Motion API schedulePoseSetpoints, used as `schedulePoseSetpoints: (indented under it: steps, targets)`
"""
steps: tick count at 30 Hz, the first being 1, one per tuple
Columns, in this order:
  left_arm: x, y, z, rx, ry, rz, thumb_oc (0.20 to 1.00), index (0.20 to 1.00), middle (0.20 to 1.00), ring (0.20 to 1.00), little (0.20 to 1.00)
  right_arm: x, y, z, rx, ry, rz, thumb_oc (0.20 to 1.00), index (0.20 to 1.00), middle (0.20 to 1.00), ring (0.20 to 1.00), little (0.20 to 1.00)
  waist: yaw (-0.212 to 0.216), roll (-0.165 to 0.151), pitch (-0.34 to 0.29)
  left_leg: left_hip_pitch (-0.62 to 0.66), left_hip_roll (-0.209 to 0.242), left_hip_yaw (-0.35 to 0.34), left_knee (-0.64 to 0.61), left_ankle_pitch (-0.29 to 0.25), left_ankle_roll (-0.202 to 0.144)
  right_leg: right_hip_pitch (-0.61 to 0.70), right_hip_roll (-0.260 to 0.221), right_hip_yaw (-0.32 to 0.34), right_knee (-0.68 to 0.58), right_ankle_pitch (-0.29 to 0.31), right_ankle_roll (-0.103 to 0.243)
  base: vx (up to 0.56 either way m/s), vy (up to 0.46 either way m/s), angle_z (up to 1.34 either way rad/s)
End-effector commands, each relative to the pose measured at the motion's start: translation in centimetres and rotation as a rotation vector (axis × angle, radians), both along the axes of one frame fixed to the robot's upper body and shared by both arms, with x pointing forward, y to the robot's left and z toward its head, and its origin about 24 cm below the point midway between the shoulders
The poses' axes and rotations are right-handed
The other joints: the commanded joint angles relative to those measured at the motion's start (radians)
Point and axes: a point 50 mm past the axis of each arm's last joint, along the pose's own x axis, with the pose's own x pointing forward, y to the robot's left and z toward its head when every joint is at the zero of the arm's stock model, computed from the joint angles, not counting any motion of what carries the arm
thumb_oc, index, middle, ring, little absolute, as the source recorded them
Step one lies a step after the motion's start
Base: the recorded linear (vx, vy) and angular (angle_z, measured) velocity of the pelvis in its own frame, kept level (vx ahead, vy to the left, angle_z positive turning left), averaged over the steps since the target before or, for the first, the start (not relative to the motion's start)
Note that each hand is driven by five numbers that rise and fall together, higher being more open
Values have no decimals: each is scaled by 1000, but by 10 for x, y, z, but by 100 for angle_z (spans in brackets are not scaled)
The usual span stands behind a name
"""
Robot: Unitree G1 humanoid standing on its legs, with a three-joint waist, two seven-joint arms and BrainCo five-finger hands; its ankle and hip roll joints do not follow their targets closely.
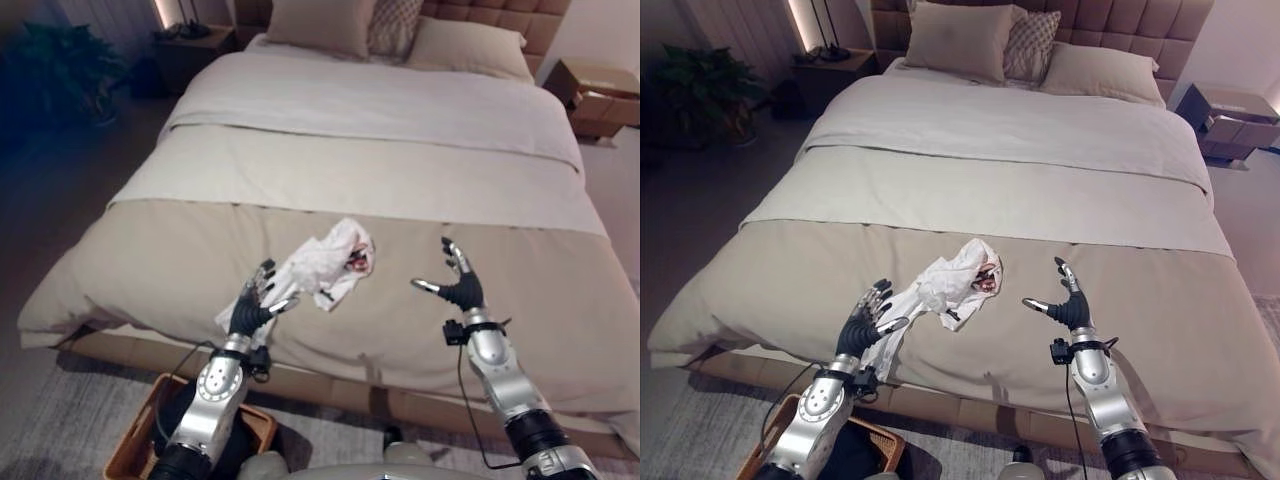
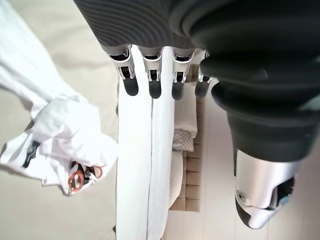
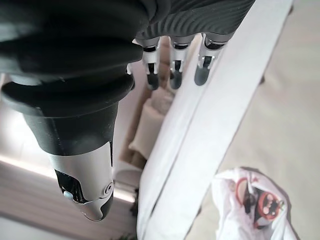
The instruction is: Pick up clothes into the bucket
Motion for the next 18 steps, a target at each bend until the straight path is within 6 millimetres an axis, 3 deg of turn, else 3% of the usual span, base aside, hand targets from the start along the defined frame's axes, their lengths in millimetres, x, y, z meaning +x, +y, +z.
schedulePoseSetpoints:
  steps: [1,5,6,7,12,13,16,18]
  targets:
    - [10,10,19,-38,-90,17,1000,1000,1000,1000,1000,15,8,39,-13,-174,43,1000,1000,1000,1000,1000,17,-29,26,-93,14,-72,119,-59,16,-88,-79,-6,44,84,59,-176,7,0]
    - [20,7,30,-56,-137,14,1000,1000,1000,1000,1000,34,16,65,-60,-268,51,1000,1000,1000,1000,1000,27,-26,124,-228,7,-87,212,-68,23,-196,-94,12,95,96,50,-235,18,2]
    - [21,7,30,-56,-139,14,1000,1000,1000,1000,1000,35,17,65,-60,-270,51,1000,1000,1000,1000,1000,27,-26,124,-234,8,-88,217,-69,23,-201,-93,13,98,95,50,-251,50,8]
    - [26,4,40,-47,-183,4,1000,1000,1000,1000,1000,45,19,82,-134,-335,40,1000,1000,1000,1000,1000,32,-17,167,-297,-2,-91,251,-72,28,-261,-103,21,119,107,47,-168,42,9]
    - [30,-1,50,-43,-235,-7,1000,1000,1000,1000,1000,65,23,107,-247,-413,4,1000,1000,1000,1000,1000,51,6,202,-399,-18,-89,302,-88,36,-356,-117,37,145,114,48,-128,82,-2]
    - [31,-3,55,-41,-255,-13,1000,1000,1000,1000,1000,73,22,127,-314,-474,-17,1000,1000,1000,1000,1000,56,14,226,-450,-31,-82,318,-82,39,-408,-129,44,156,128,50,-96,106,-6]
    - [33,-3,59,-24,-277,-11,1000,1000,1000,1000,1000,82,22,145,-376,-518,-29,1000,1000,1000,1000,1000,63,22,242,-510,-40,-81,352,-93,42,-463,-136,55,178,128,50,-107,105,1]
    - [34,0,66,-2,-311,-5,1000,1000,1000,1000,1000,91,18,173,-458,-590,-61,1000,1000,1000,1000,1000,74,30,270,-576,-54,-79,382,-96,46,-530,-148,64,208,135,50,-76,82,1]
